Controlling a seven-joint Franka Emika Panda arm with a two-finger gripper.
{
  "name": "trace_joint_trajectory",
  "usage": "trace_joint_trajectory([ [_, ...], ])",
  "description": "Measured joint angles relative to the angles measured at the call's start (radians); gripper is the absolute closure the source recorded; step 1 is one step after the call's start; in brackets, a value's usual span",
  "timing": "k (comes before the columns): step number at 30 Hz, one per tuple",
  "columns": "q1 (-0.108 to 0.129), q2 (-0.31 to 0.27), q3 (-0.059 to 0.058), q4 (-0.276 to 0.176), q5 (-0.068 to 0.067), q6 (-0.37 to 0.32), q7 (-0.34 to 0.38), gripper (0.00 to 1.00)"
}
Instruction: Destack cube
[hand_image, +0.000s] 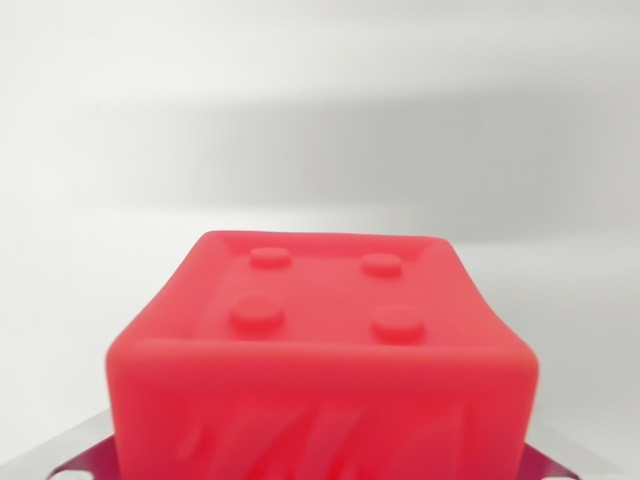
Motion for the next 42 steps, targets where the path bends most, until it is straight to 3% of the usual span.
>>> trace_joint_trajectory([
  [27,0.000,0.137,0.000,0.221,-0.003,-0.085,-0.176,1.00],
  [42,0.003,0.217,-0.005,0.232,-0.004,-0.024,-0.181,1.00],
])
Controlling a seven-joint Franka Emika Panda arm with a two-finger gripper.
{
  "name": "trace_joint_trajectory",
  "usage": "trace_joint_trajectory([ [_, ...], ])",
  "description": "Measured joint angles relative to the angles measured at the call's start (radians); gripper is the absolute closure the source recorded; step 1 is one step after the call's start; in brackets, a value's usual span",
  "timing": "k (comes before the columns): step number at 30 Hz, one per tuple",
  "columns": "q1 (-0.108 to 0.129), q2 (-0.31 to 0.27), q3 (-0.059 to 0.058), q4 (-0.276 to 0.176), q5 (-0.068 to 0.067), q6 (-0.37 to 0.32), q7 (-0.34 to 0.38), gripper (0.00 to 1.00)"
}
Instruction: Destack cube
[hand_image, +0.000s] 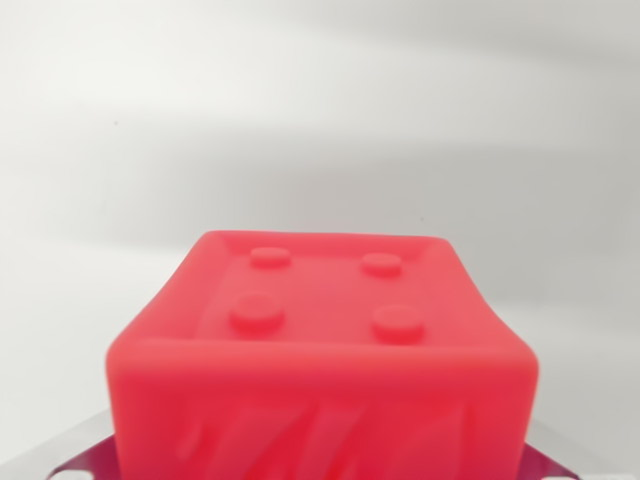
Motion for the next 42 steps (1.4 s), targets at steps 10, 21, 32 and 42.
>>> trace_joint_trajectory([
  [10,0.002,0.050,-0.003,0.011,-0.001,0.038,0.000,1.00],
  [21,0.004,0.096,-0.006,0.026,-0.001,0.070,0.000,1.00],
  [32,0.005,0.126,-0.007,0.038,-0.001,0.089,0.000,1.00],
  [42,0.006,0.138,-0.008,0.043,-0.001,0.095,0.000,1.00],
])
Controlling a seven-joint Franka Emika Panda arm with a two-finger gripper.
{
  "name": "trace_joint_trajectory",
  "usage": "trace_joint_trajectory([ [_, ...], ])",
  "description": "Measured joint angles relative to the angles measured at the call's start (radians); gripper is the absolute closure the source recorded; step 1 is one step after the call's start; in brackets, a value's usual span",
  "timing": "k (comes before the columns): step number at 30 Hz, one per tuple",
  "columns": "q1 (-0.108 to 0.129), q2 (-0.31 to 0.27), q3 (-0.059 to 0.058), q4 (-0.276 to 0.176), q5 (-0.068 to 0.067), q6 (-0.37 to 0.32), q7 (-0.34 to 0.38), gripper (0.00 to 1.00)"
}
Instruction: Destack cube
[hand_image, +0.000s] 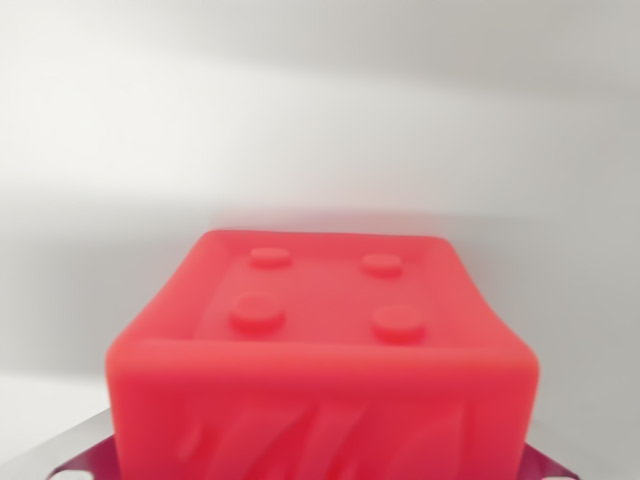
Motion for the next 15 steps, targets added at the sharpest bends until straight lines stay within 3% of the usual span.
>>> trace_joint_trajectory([
  [1,0.000,0.000,0.000,0.000,0.000,0.000,0.000,1.00],
  [2,0.000,0.000,0.000,0.000,0.000,0.000,0.000,0.00],
  [15,0.000,0.002,0.000,0.001,0.000,0.001,0.000,0.00],
])
